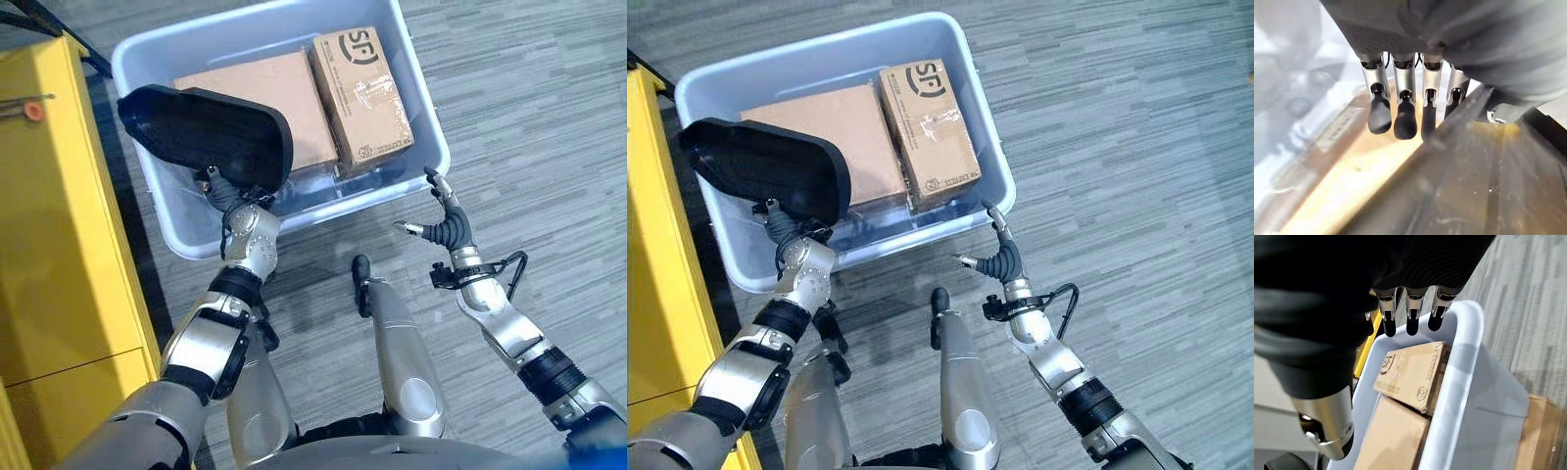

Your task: Move parts from the plastic box to the shelf.

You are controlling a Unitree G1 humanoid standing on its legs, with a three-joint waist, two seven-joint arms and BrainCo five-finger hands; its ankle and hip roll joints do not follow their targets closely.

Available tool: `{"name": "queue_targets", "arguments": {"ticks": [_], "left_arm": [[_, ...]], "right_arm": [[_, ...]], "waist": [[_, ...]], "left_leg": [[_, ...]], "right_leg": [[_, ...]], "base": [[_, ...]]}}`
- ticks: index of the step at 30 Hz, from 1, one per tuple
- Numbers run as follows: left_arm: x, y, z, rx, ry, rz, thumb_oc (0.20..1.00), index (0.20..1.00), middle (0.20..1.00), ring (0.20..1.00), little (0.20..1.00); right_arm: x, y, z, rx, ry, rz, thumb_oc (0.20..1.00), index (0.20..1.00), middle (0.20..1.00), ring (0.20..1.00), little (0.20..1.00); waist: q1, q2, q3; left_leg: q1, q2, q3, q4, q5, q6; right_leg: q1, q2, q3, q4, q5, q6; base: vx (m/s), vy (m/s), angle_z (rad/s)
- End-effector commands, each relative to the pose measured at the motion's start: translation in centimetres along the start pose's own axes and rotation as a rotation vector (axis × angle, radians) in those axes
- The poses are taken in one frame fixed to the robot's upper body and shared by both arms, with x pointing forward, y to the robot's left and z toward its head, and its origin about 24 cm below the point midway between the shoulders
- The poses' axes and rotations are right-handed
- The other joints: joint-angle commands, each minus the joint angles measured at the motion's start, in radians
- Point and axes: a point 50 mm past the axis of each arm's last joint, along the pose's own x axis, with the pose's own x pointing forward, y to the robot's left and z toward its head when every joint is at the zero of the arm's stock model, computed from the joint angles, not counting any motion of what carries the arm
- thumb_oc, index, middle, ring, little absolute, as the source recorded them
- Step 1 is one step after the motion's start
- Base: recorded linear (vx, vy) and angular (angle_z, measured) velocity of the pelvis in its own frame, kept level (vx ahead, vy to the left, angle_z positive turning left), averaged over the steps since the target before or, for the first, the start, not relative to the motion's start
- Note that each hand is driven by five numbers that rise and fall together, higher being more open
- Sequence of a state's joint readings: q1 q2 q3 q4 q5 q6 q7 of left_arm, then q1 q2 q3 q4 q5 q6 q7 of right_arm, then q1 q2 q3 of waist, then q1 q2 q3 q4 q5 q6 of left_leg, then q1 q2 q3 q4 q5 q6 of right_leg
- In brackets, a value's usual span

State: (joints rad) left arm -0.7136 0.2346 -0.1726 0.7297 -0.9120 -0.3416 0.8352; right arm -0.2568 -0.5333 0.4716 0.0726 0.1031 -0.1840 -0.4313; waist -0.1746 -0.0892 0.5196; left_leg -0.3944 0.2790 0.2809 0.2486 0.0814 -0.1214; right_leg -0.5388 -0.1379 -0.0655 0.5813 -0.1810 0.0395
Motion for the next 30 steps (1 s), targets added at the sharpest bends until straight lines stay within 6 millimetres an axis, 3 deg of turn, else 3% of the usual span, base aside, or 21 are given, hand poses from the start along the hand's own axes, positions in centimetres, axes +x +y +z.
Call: {"name": "queue_targets", "arguments": {"ticks": [1, 10, 20, 30], "left_arm": [[-0.5, -1.9, 2.5, -0.056, -0.15, -0.096, 0.2, 0.2, 0.2, 0.2, 0.2], [-0.3, -1.6, 3.6, -0.034, -0.215, -0.12, 0.2, 0.2, 0.2, 0.2, 0.2], [-1.0, -0.5, 3.1, 0.056, -0.268, -0.205, 0.2, 0.2, 0.2, 0.2, 0.2], [-2.8, 3.1, 1.6, 0.114, -0.242, -0.333, 0.2, 0.2, 0.2, 0.2, 0.2]], "right_arm": [[0.2, -1.1, 2.4, 0.0, -0.147, -0.003, 1.0, 1.0, 1.0, 1.0, 1.0], [0.2, -1.3, 2.3, -0.017, -0.147, 0.037, 1.0, 1.0, 1.0, 1.0, 1.0], [-0.6, -1.3, 2.0, -0.009, -0.144, 0.077, 1.0, 1.0, 1.0, 1.0, 1.0], [-1.8, -0.5, 1.5, 0.008, -0.139, 0.167, 1.0, 1.0, 1.0, 1.0, 1.0]], "waist": [[-0.023, -0.003, 0.0], [-0.014, 0.019, -0.008], [0.004, 0.045, -0.059], [0.073, 0.098, -0.129]], "left_leg": [[0.003, 0.042, -0.041, 0.125, -0.055, 0.003], [0.098, 0.027, -0.046, 0.101, -0.07, 0.014], [0.174, 0.019, -0.052, 0.043, -0.06, 0.018], [0.242, -0.009, -0.09, -0.046, -0.002, 0.028]], "right_leg": [[0.09, 0.026, -0.096, -0.085, 0.018, -0.018], [0.19, 0.021, -0.085, -0.112, 0.012, -0.02], [0.27, 0.012, -0.101, -0.157, 0.01, -0.02], [0.37, -0.017, -0.151, -0.231, 0.029, -0.029]], "base": [[0.03, 0.08, 0.02], [0.04, 0.07, 0.0], [0.03, 0.023, -0.02], [-0.01, 0.071, 0.1]]}}
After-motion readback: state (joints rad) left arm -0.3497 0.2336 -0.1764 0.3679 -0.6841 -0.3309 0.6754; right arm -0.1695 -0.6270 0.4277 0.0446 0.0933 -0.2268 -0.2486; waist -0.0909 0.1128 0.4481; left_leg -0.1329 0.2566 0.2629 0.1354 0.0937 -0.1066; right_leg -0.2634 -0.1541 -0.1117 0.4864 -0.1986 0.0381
